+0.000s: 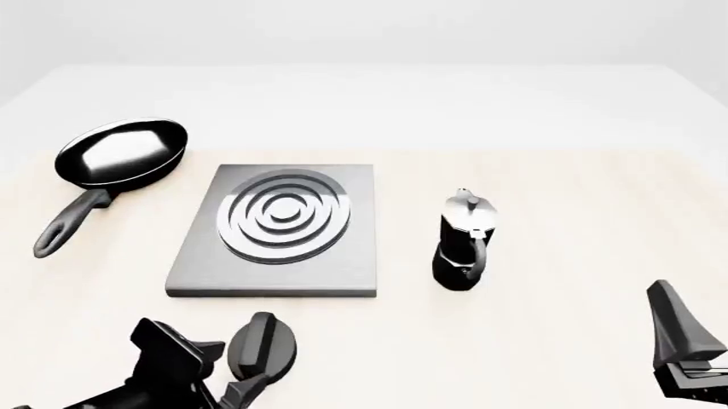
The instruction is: Turn on the stove and put the frying pan on it.
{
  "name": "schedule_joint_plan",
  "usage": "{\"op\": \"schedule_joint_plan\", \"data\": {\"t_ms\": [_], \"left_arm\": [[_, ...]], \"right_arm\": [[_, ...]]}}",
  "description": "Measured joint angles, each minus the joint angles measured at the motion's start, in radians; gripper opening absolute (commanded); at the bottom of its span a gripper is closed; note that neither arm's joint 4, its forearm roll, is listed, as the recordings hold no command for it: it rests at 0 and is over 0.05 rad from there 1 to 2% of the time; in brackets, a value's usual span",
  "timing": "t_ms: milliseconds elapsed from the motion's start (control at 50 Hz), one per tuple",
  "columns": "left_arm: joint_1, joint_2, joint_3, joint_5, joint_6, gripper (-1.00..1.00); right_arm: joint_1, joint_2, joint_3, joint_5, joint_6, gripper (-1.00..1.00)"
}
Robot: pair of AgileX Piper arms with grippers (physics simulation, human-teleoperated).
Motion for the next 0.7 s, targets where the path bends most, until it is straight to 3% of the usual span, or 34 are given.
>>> {"op": "schedule_joint_plan", "data": {"t_ms": [220,700], "left_arm": [[-0.013,0.083,0.000,-0.073,-0.011,1.00],[-0.016,0.108,0.008,-0.123,-0.039,1.00]], "right_arm": [[0.000,0.000,0.000,0.000,0.000,1.00],[0.000,0.000,0.000,0.000,0.000,1.00]]}}
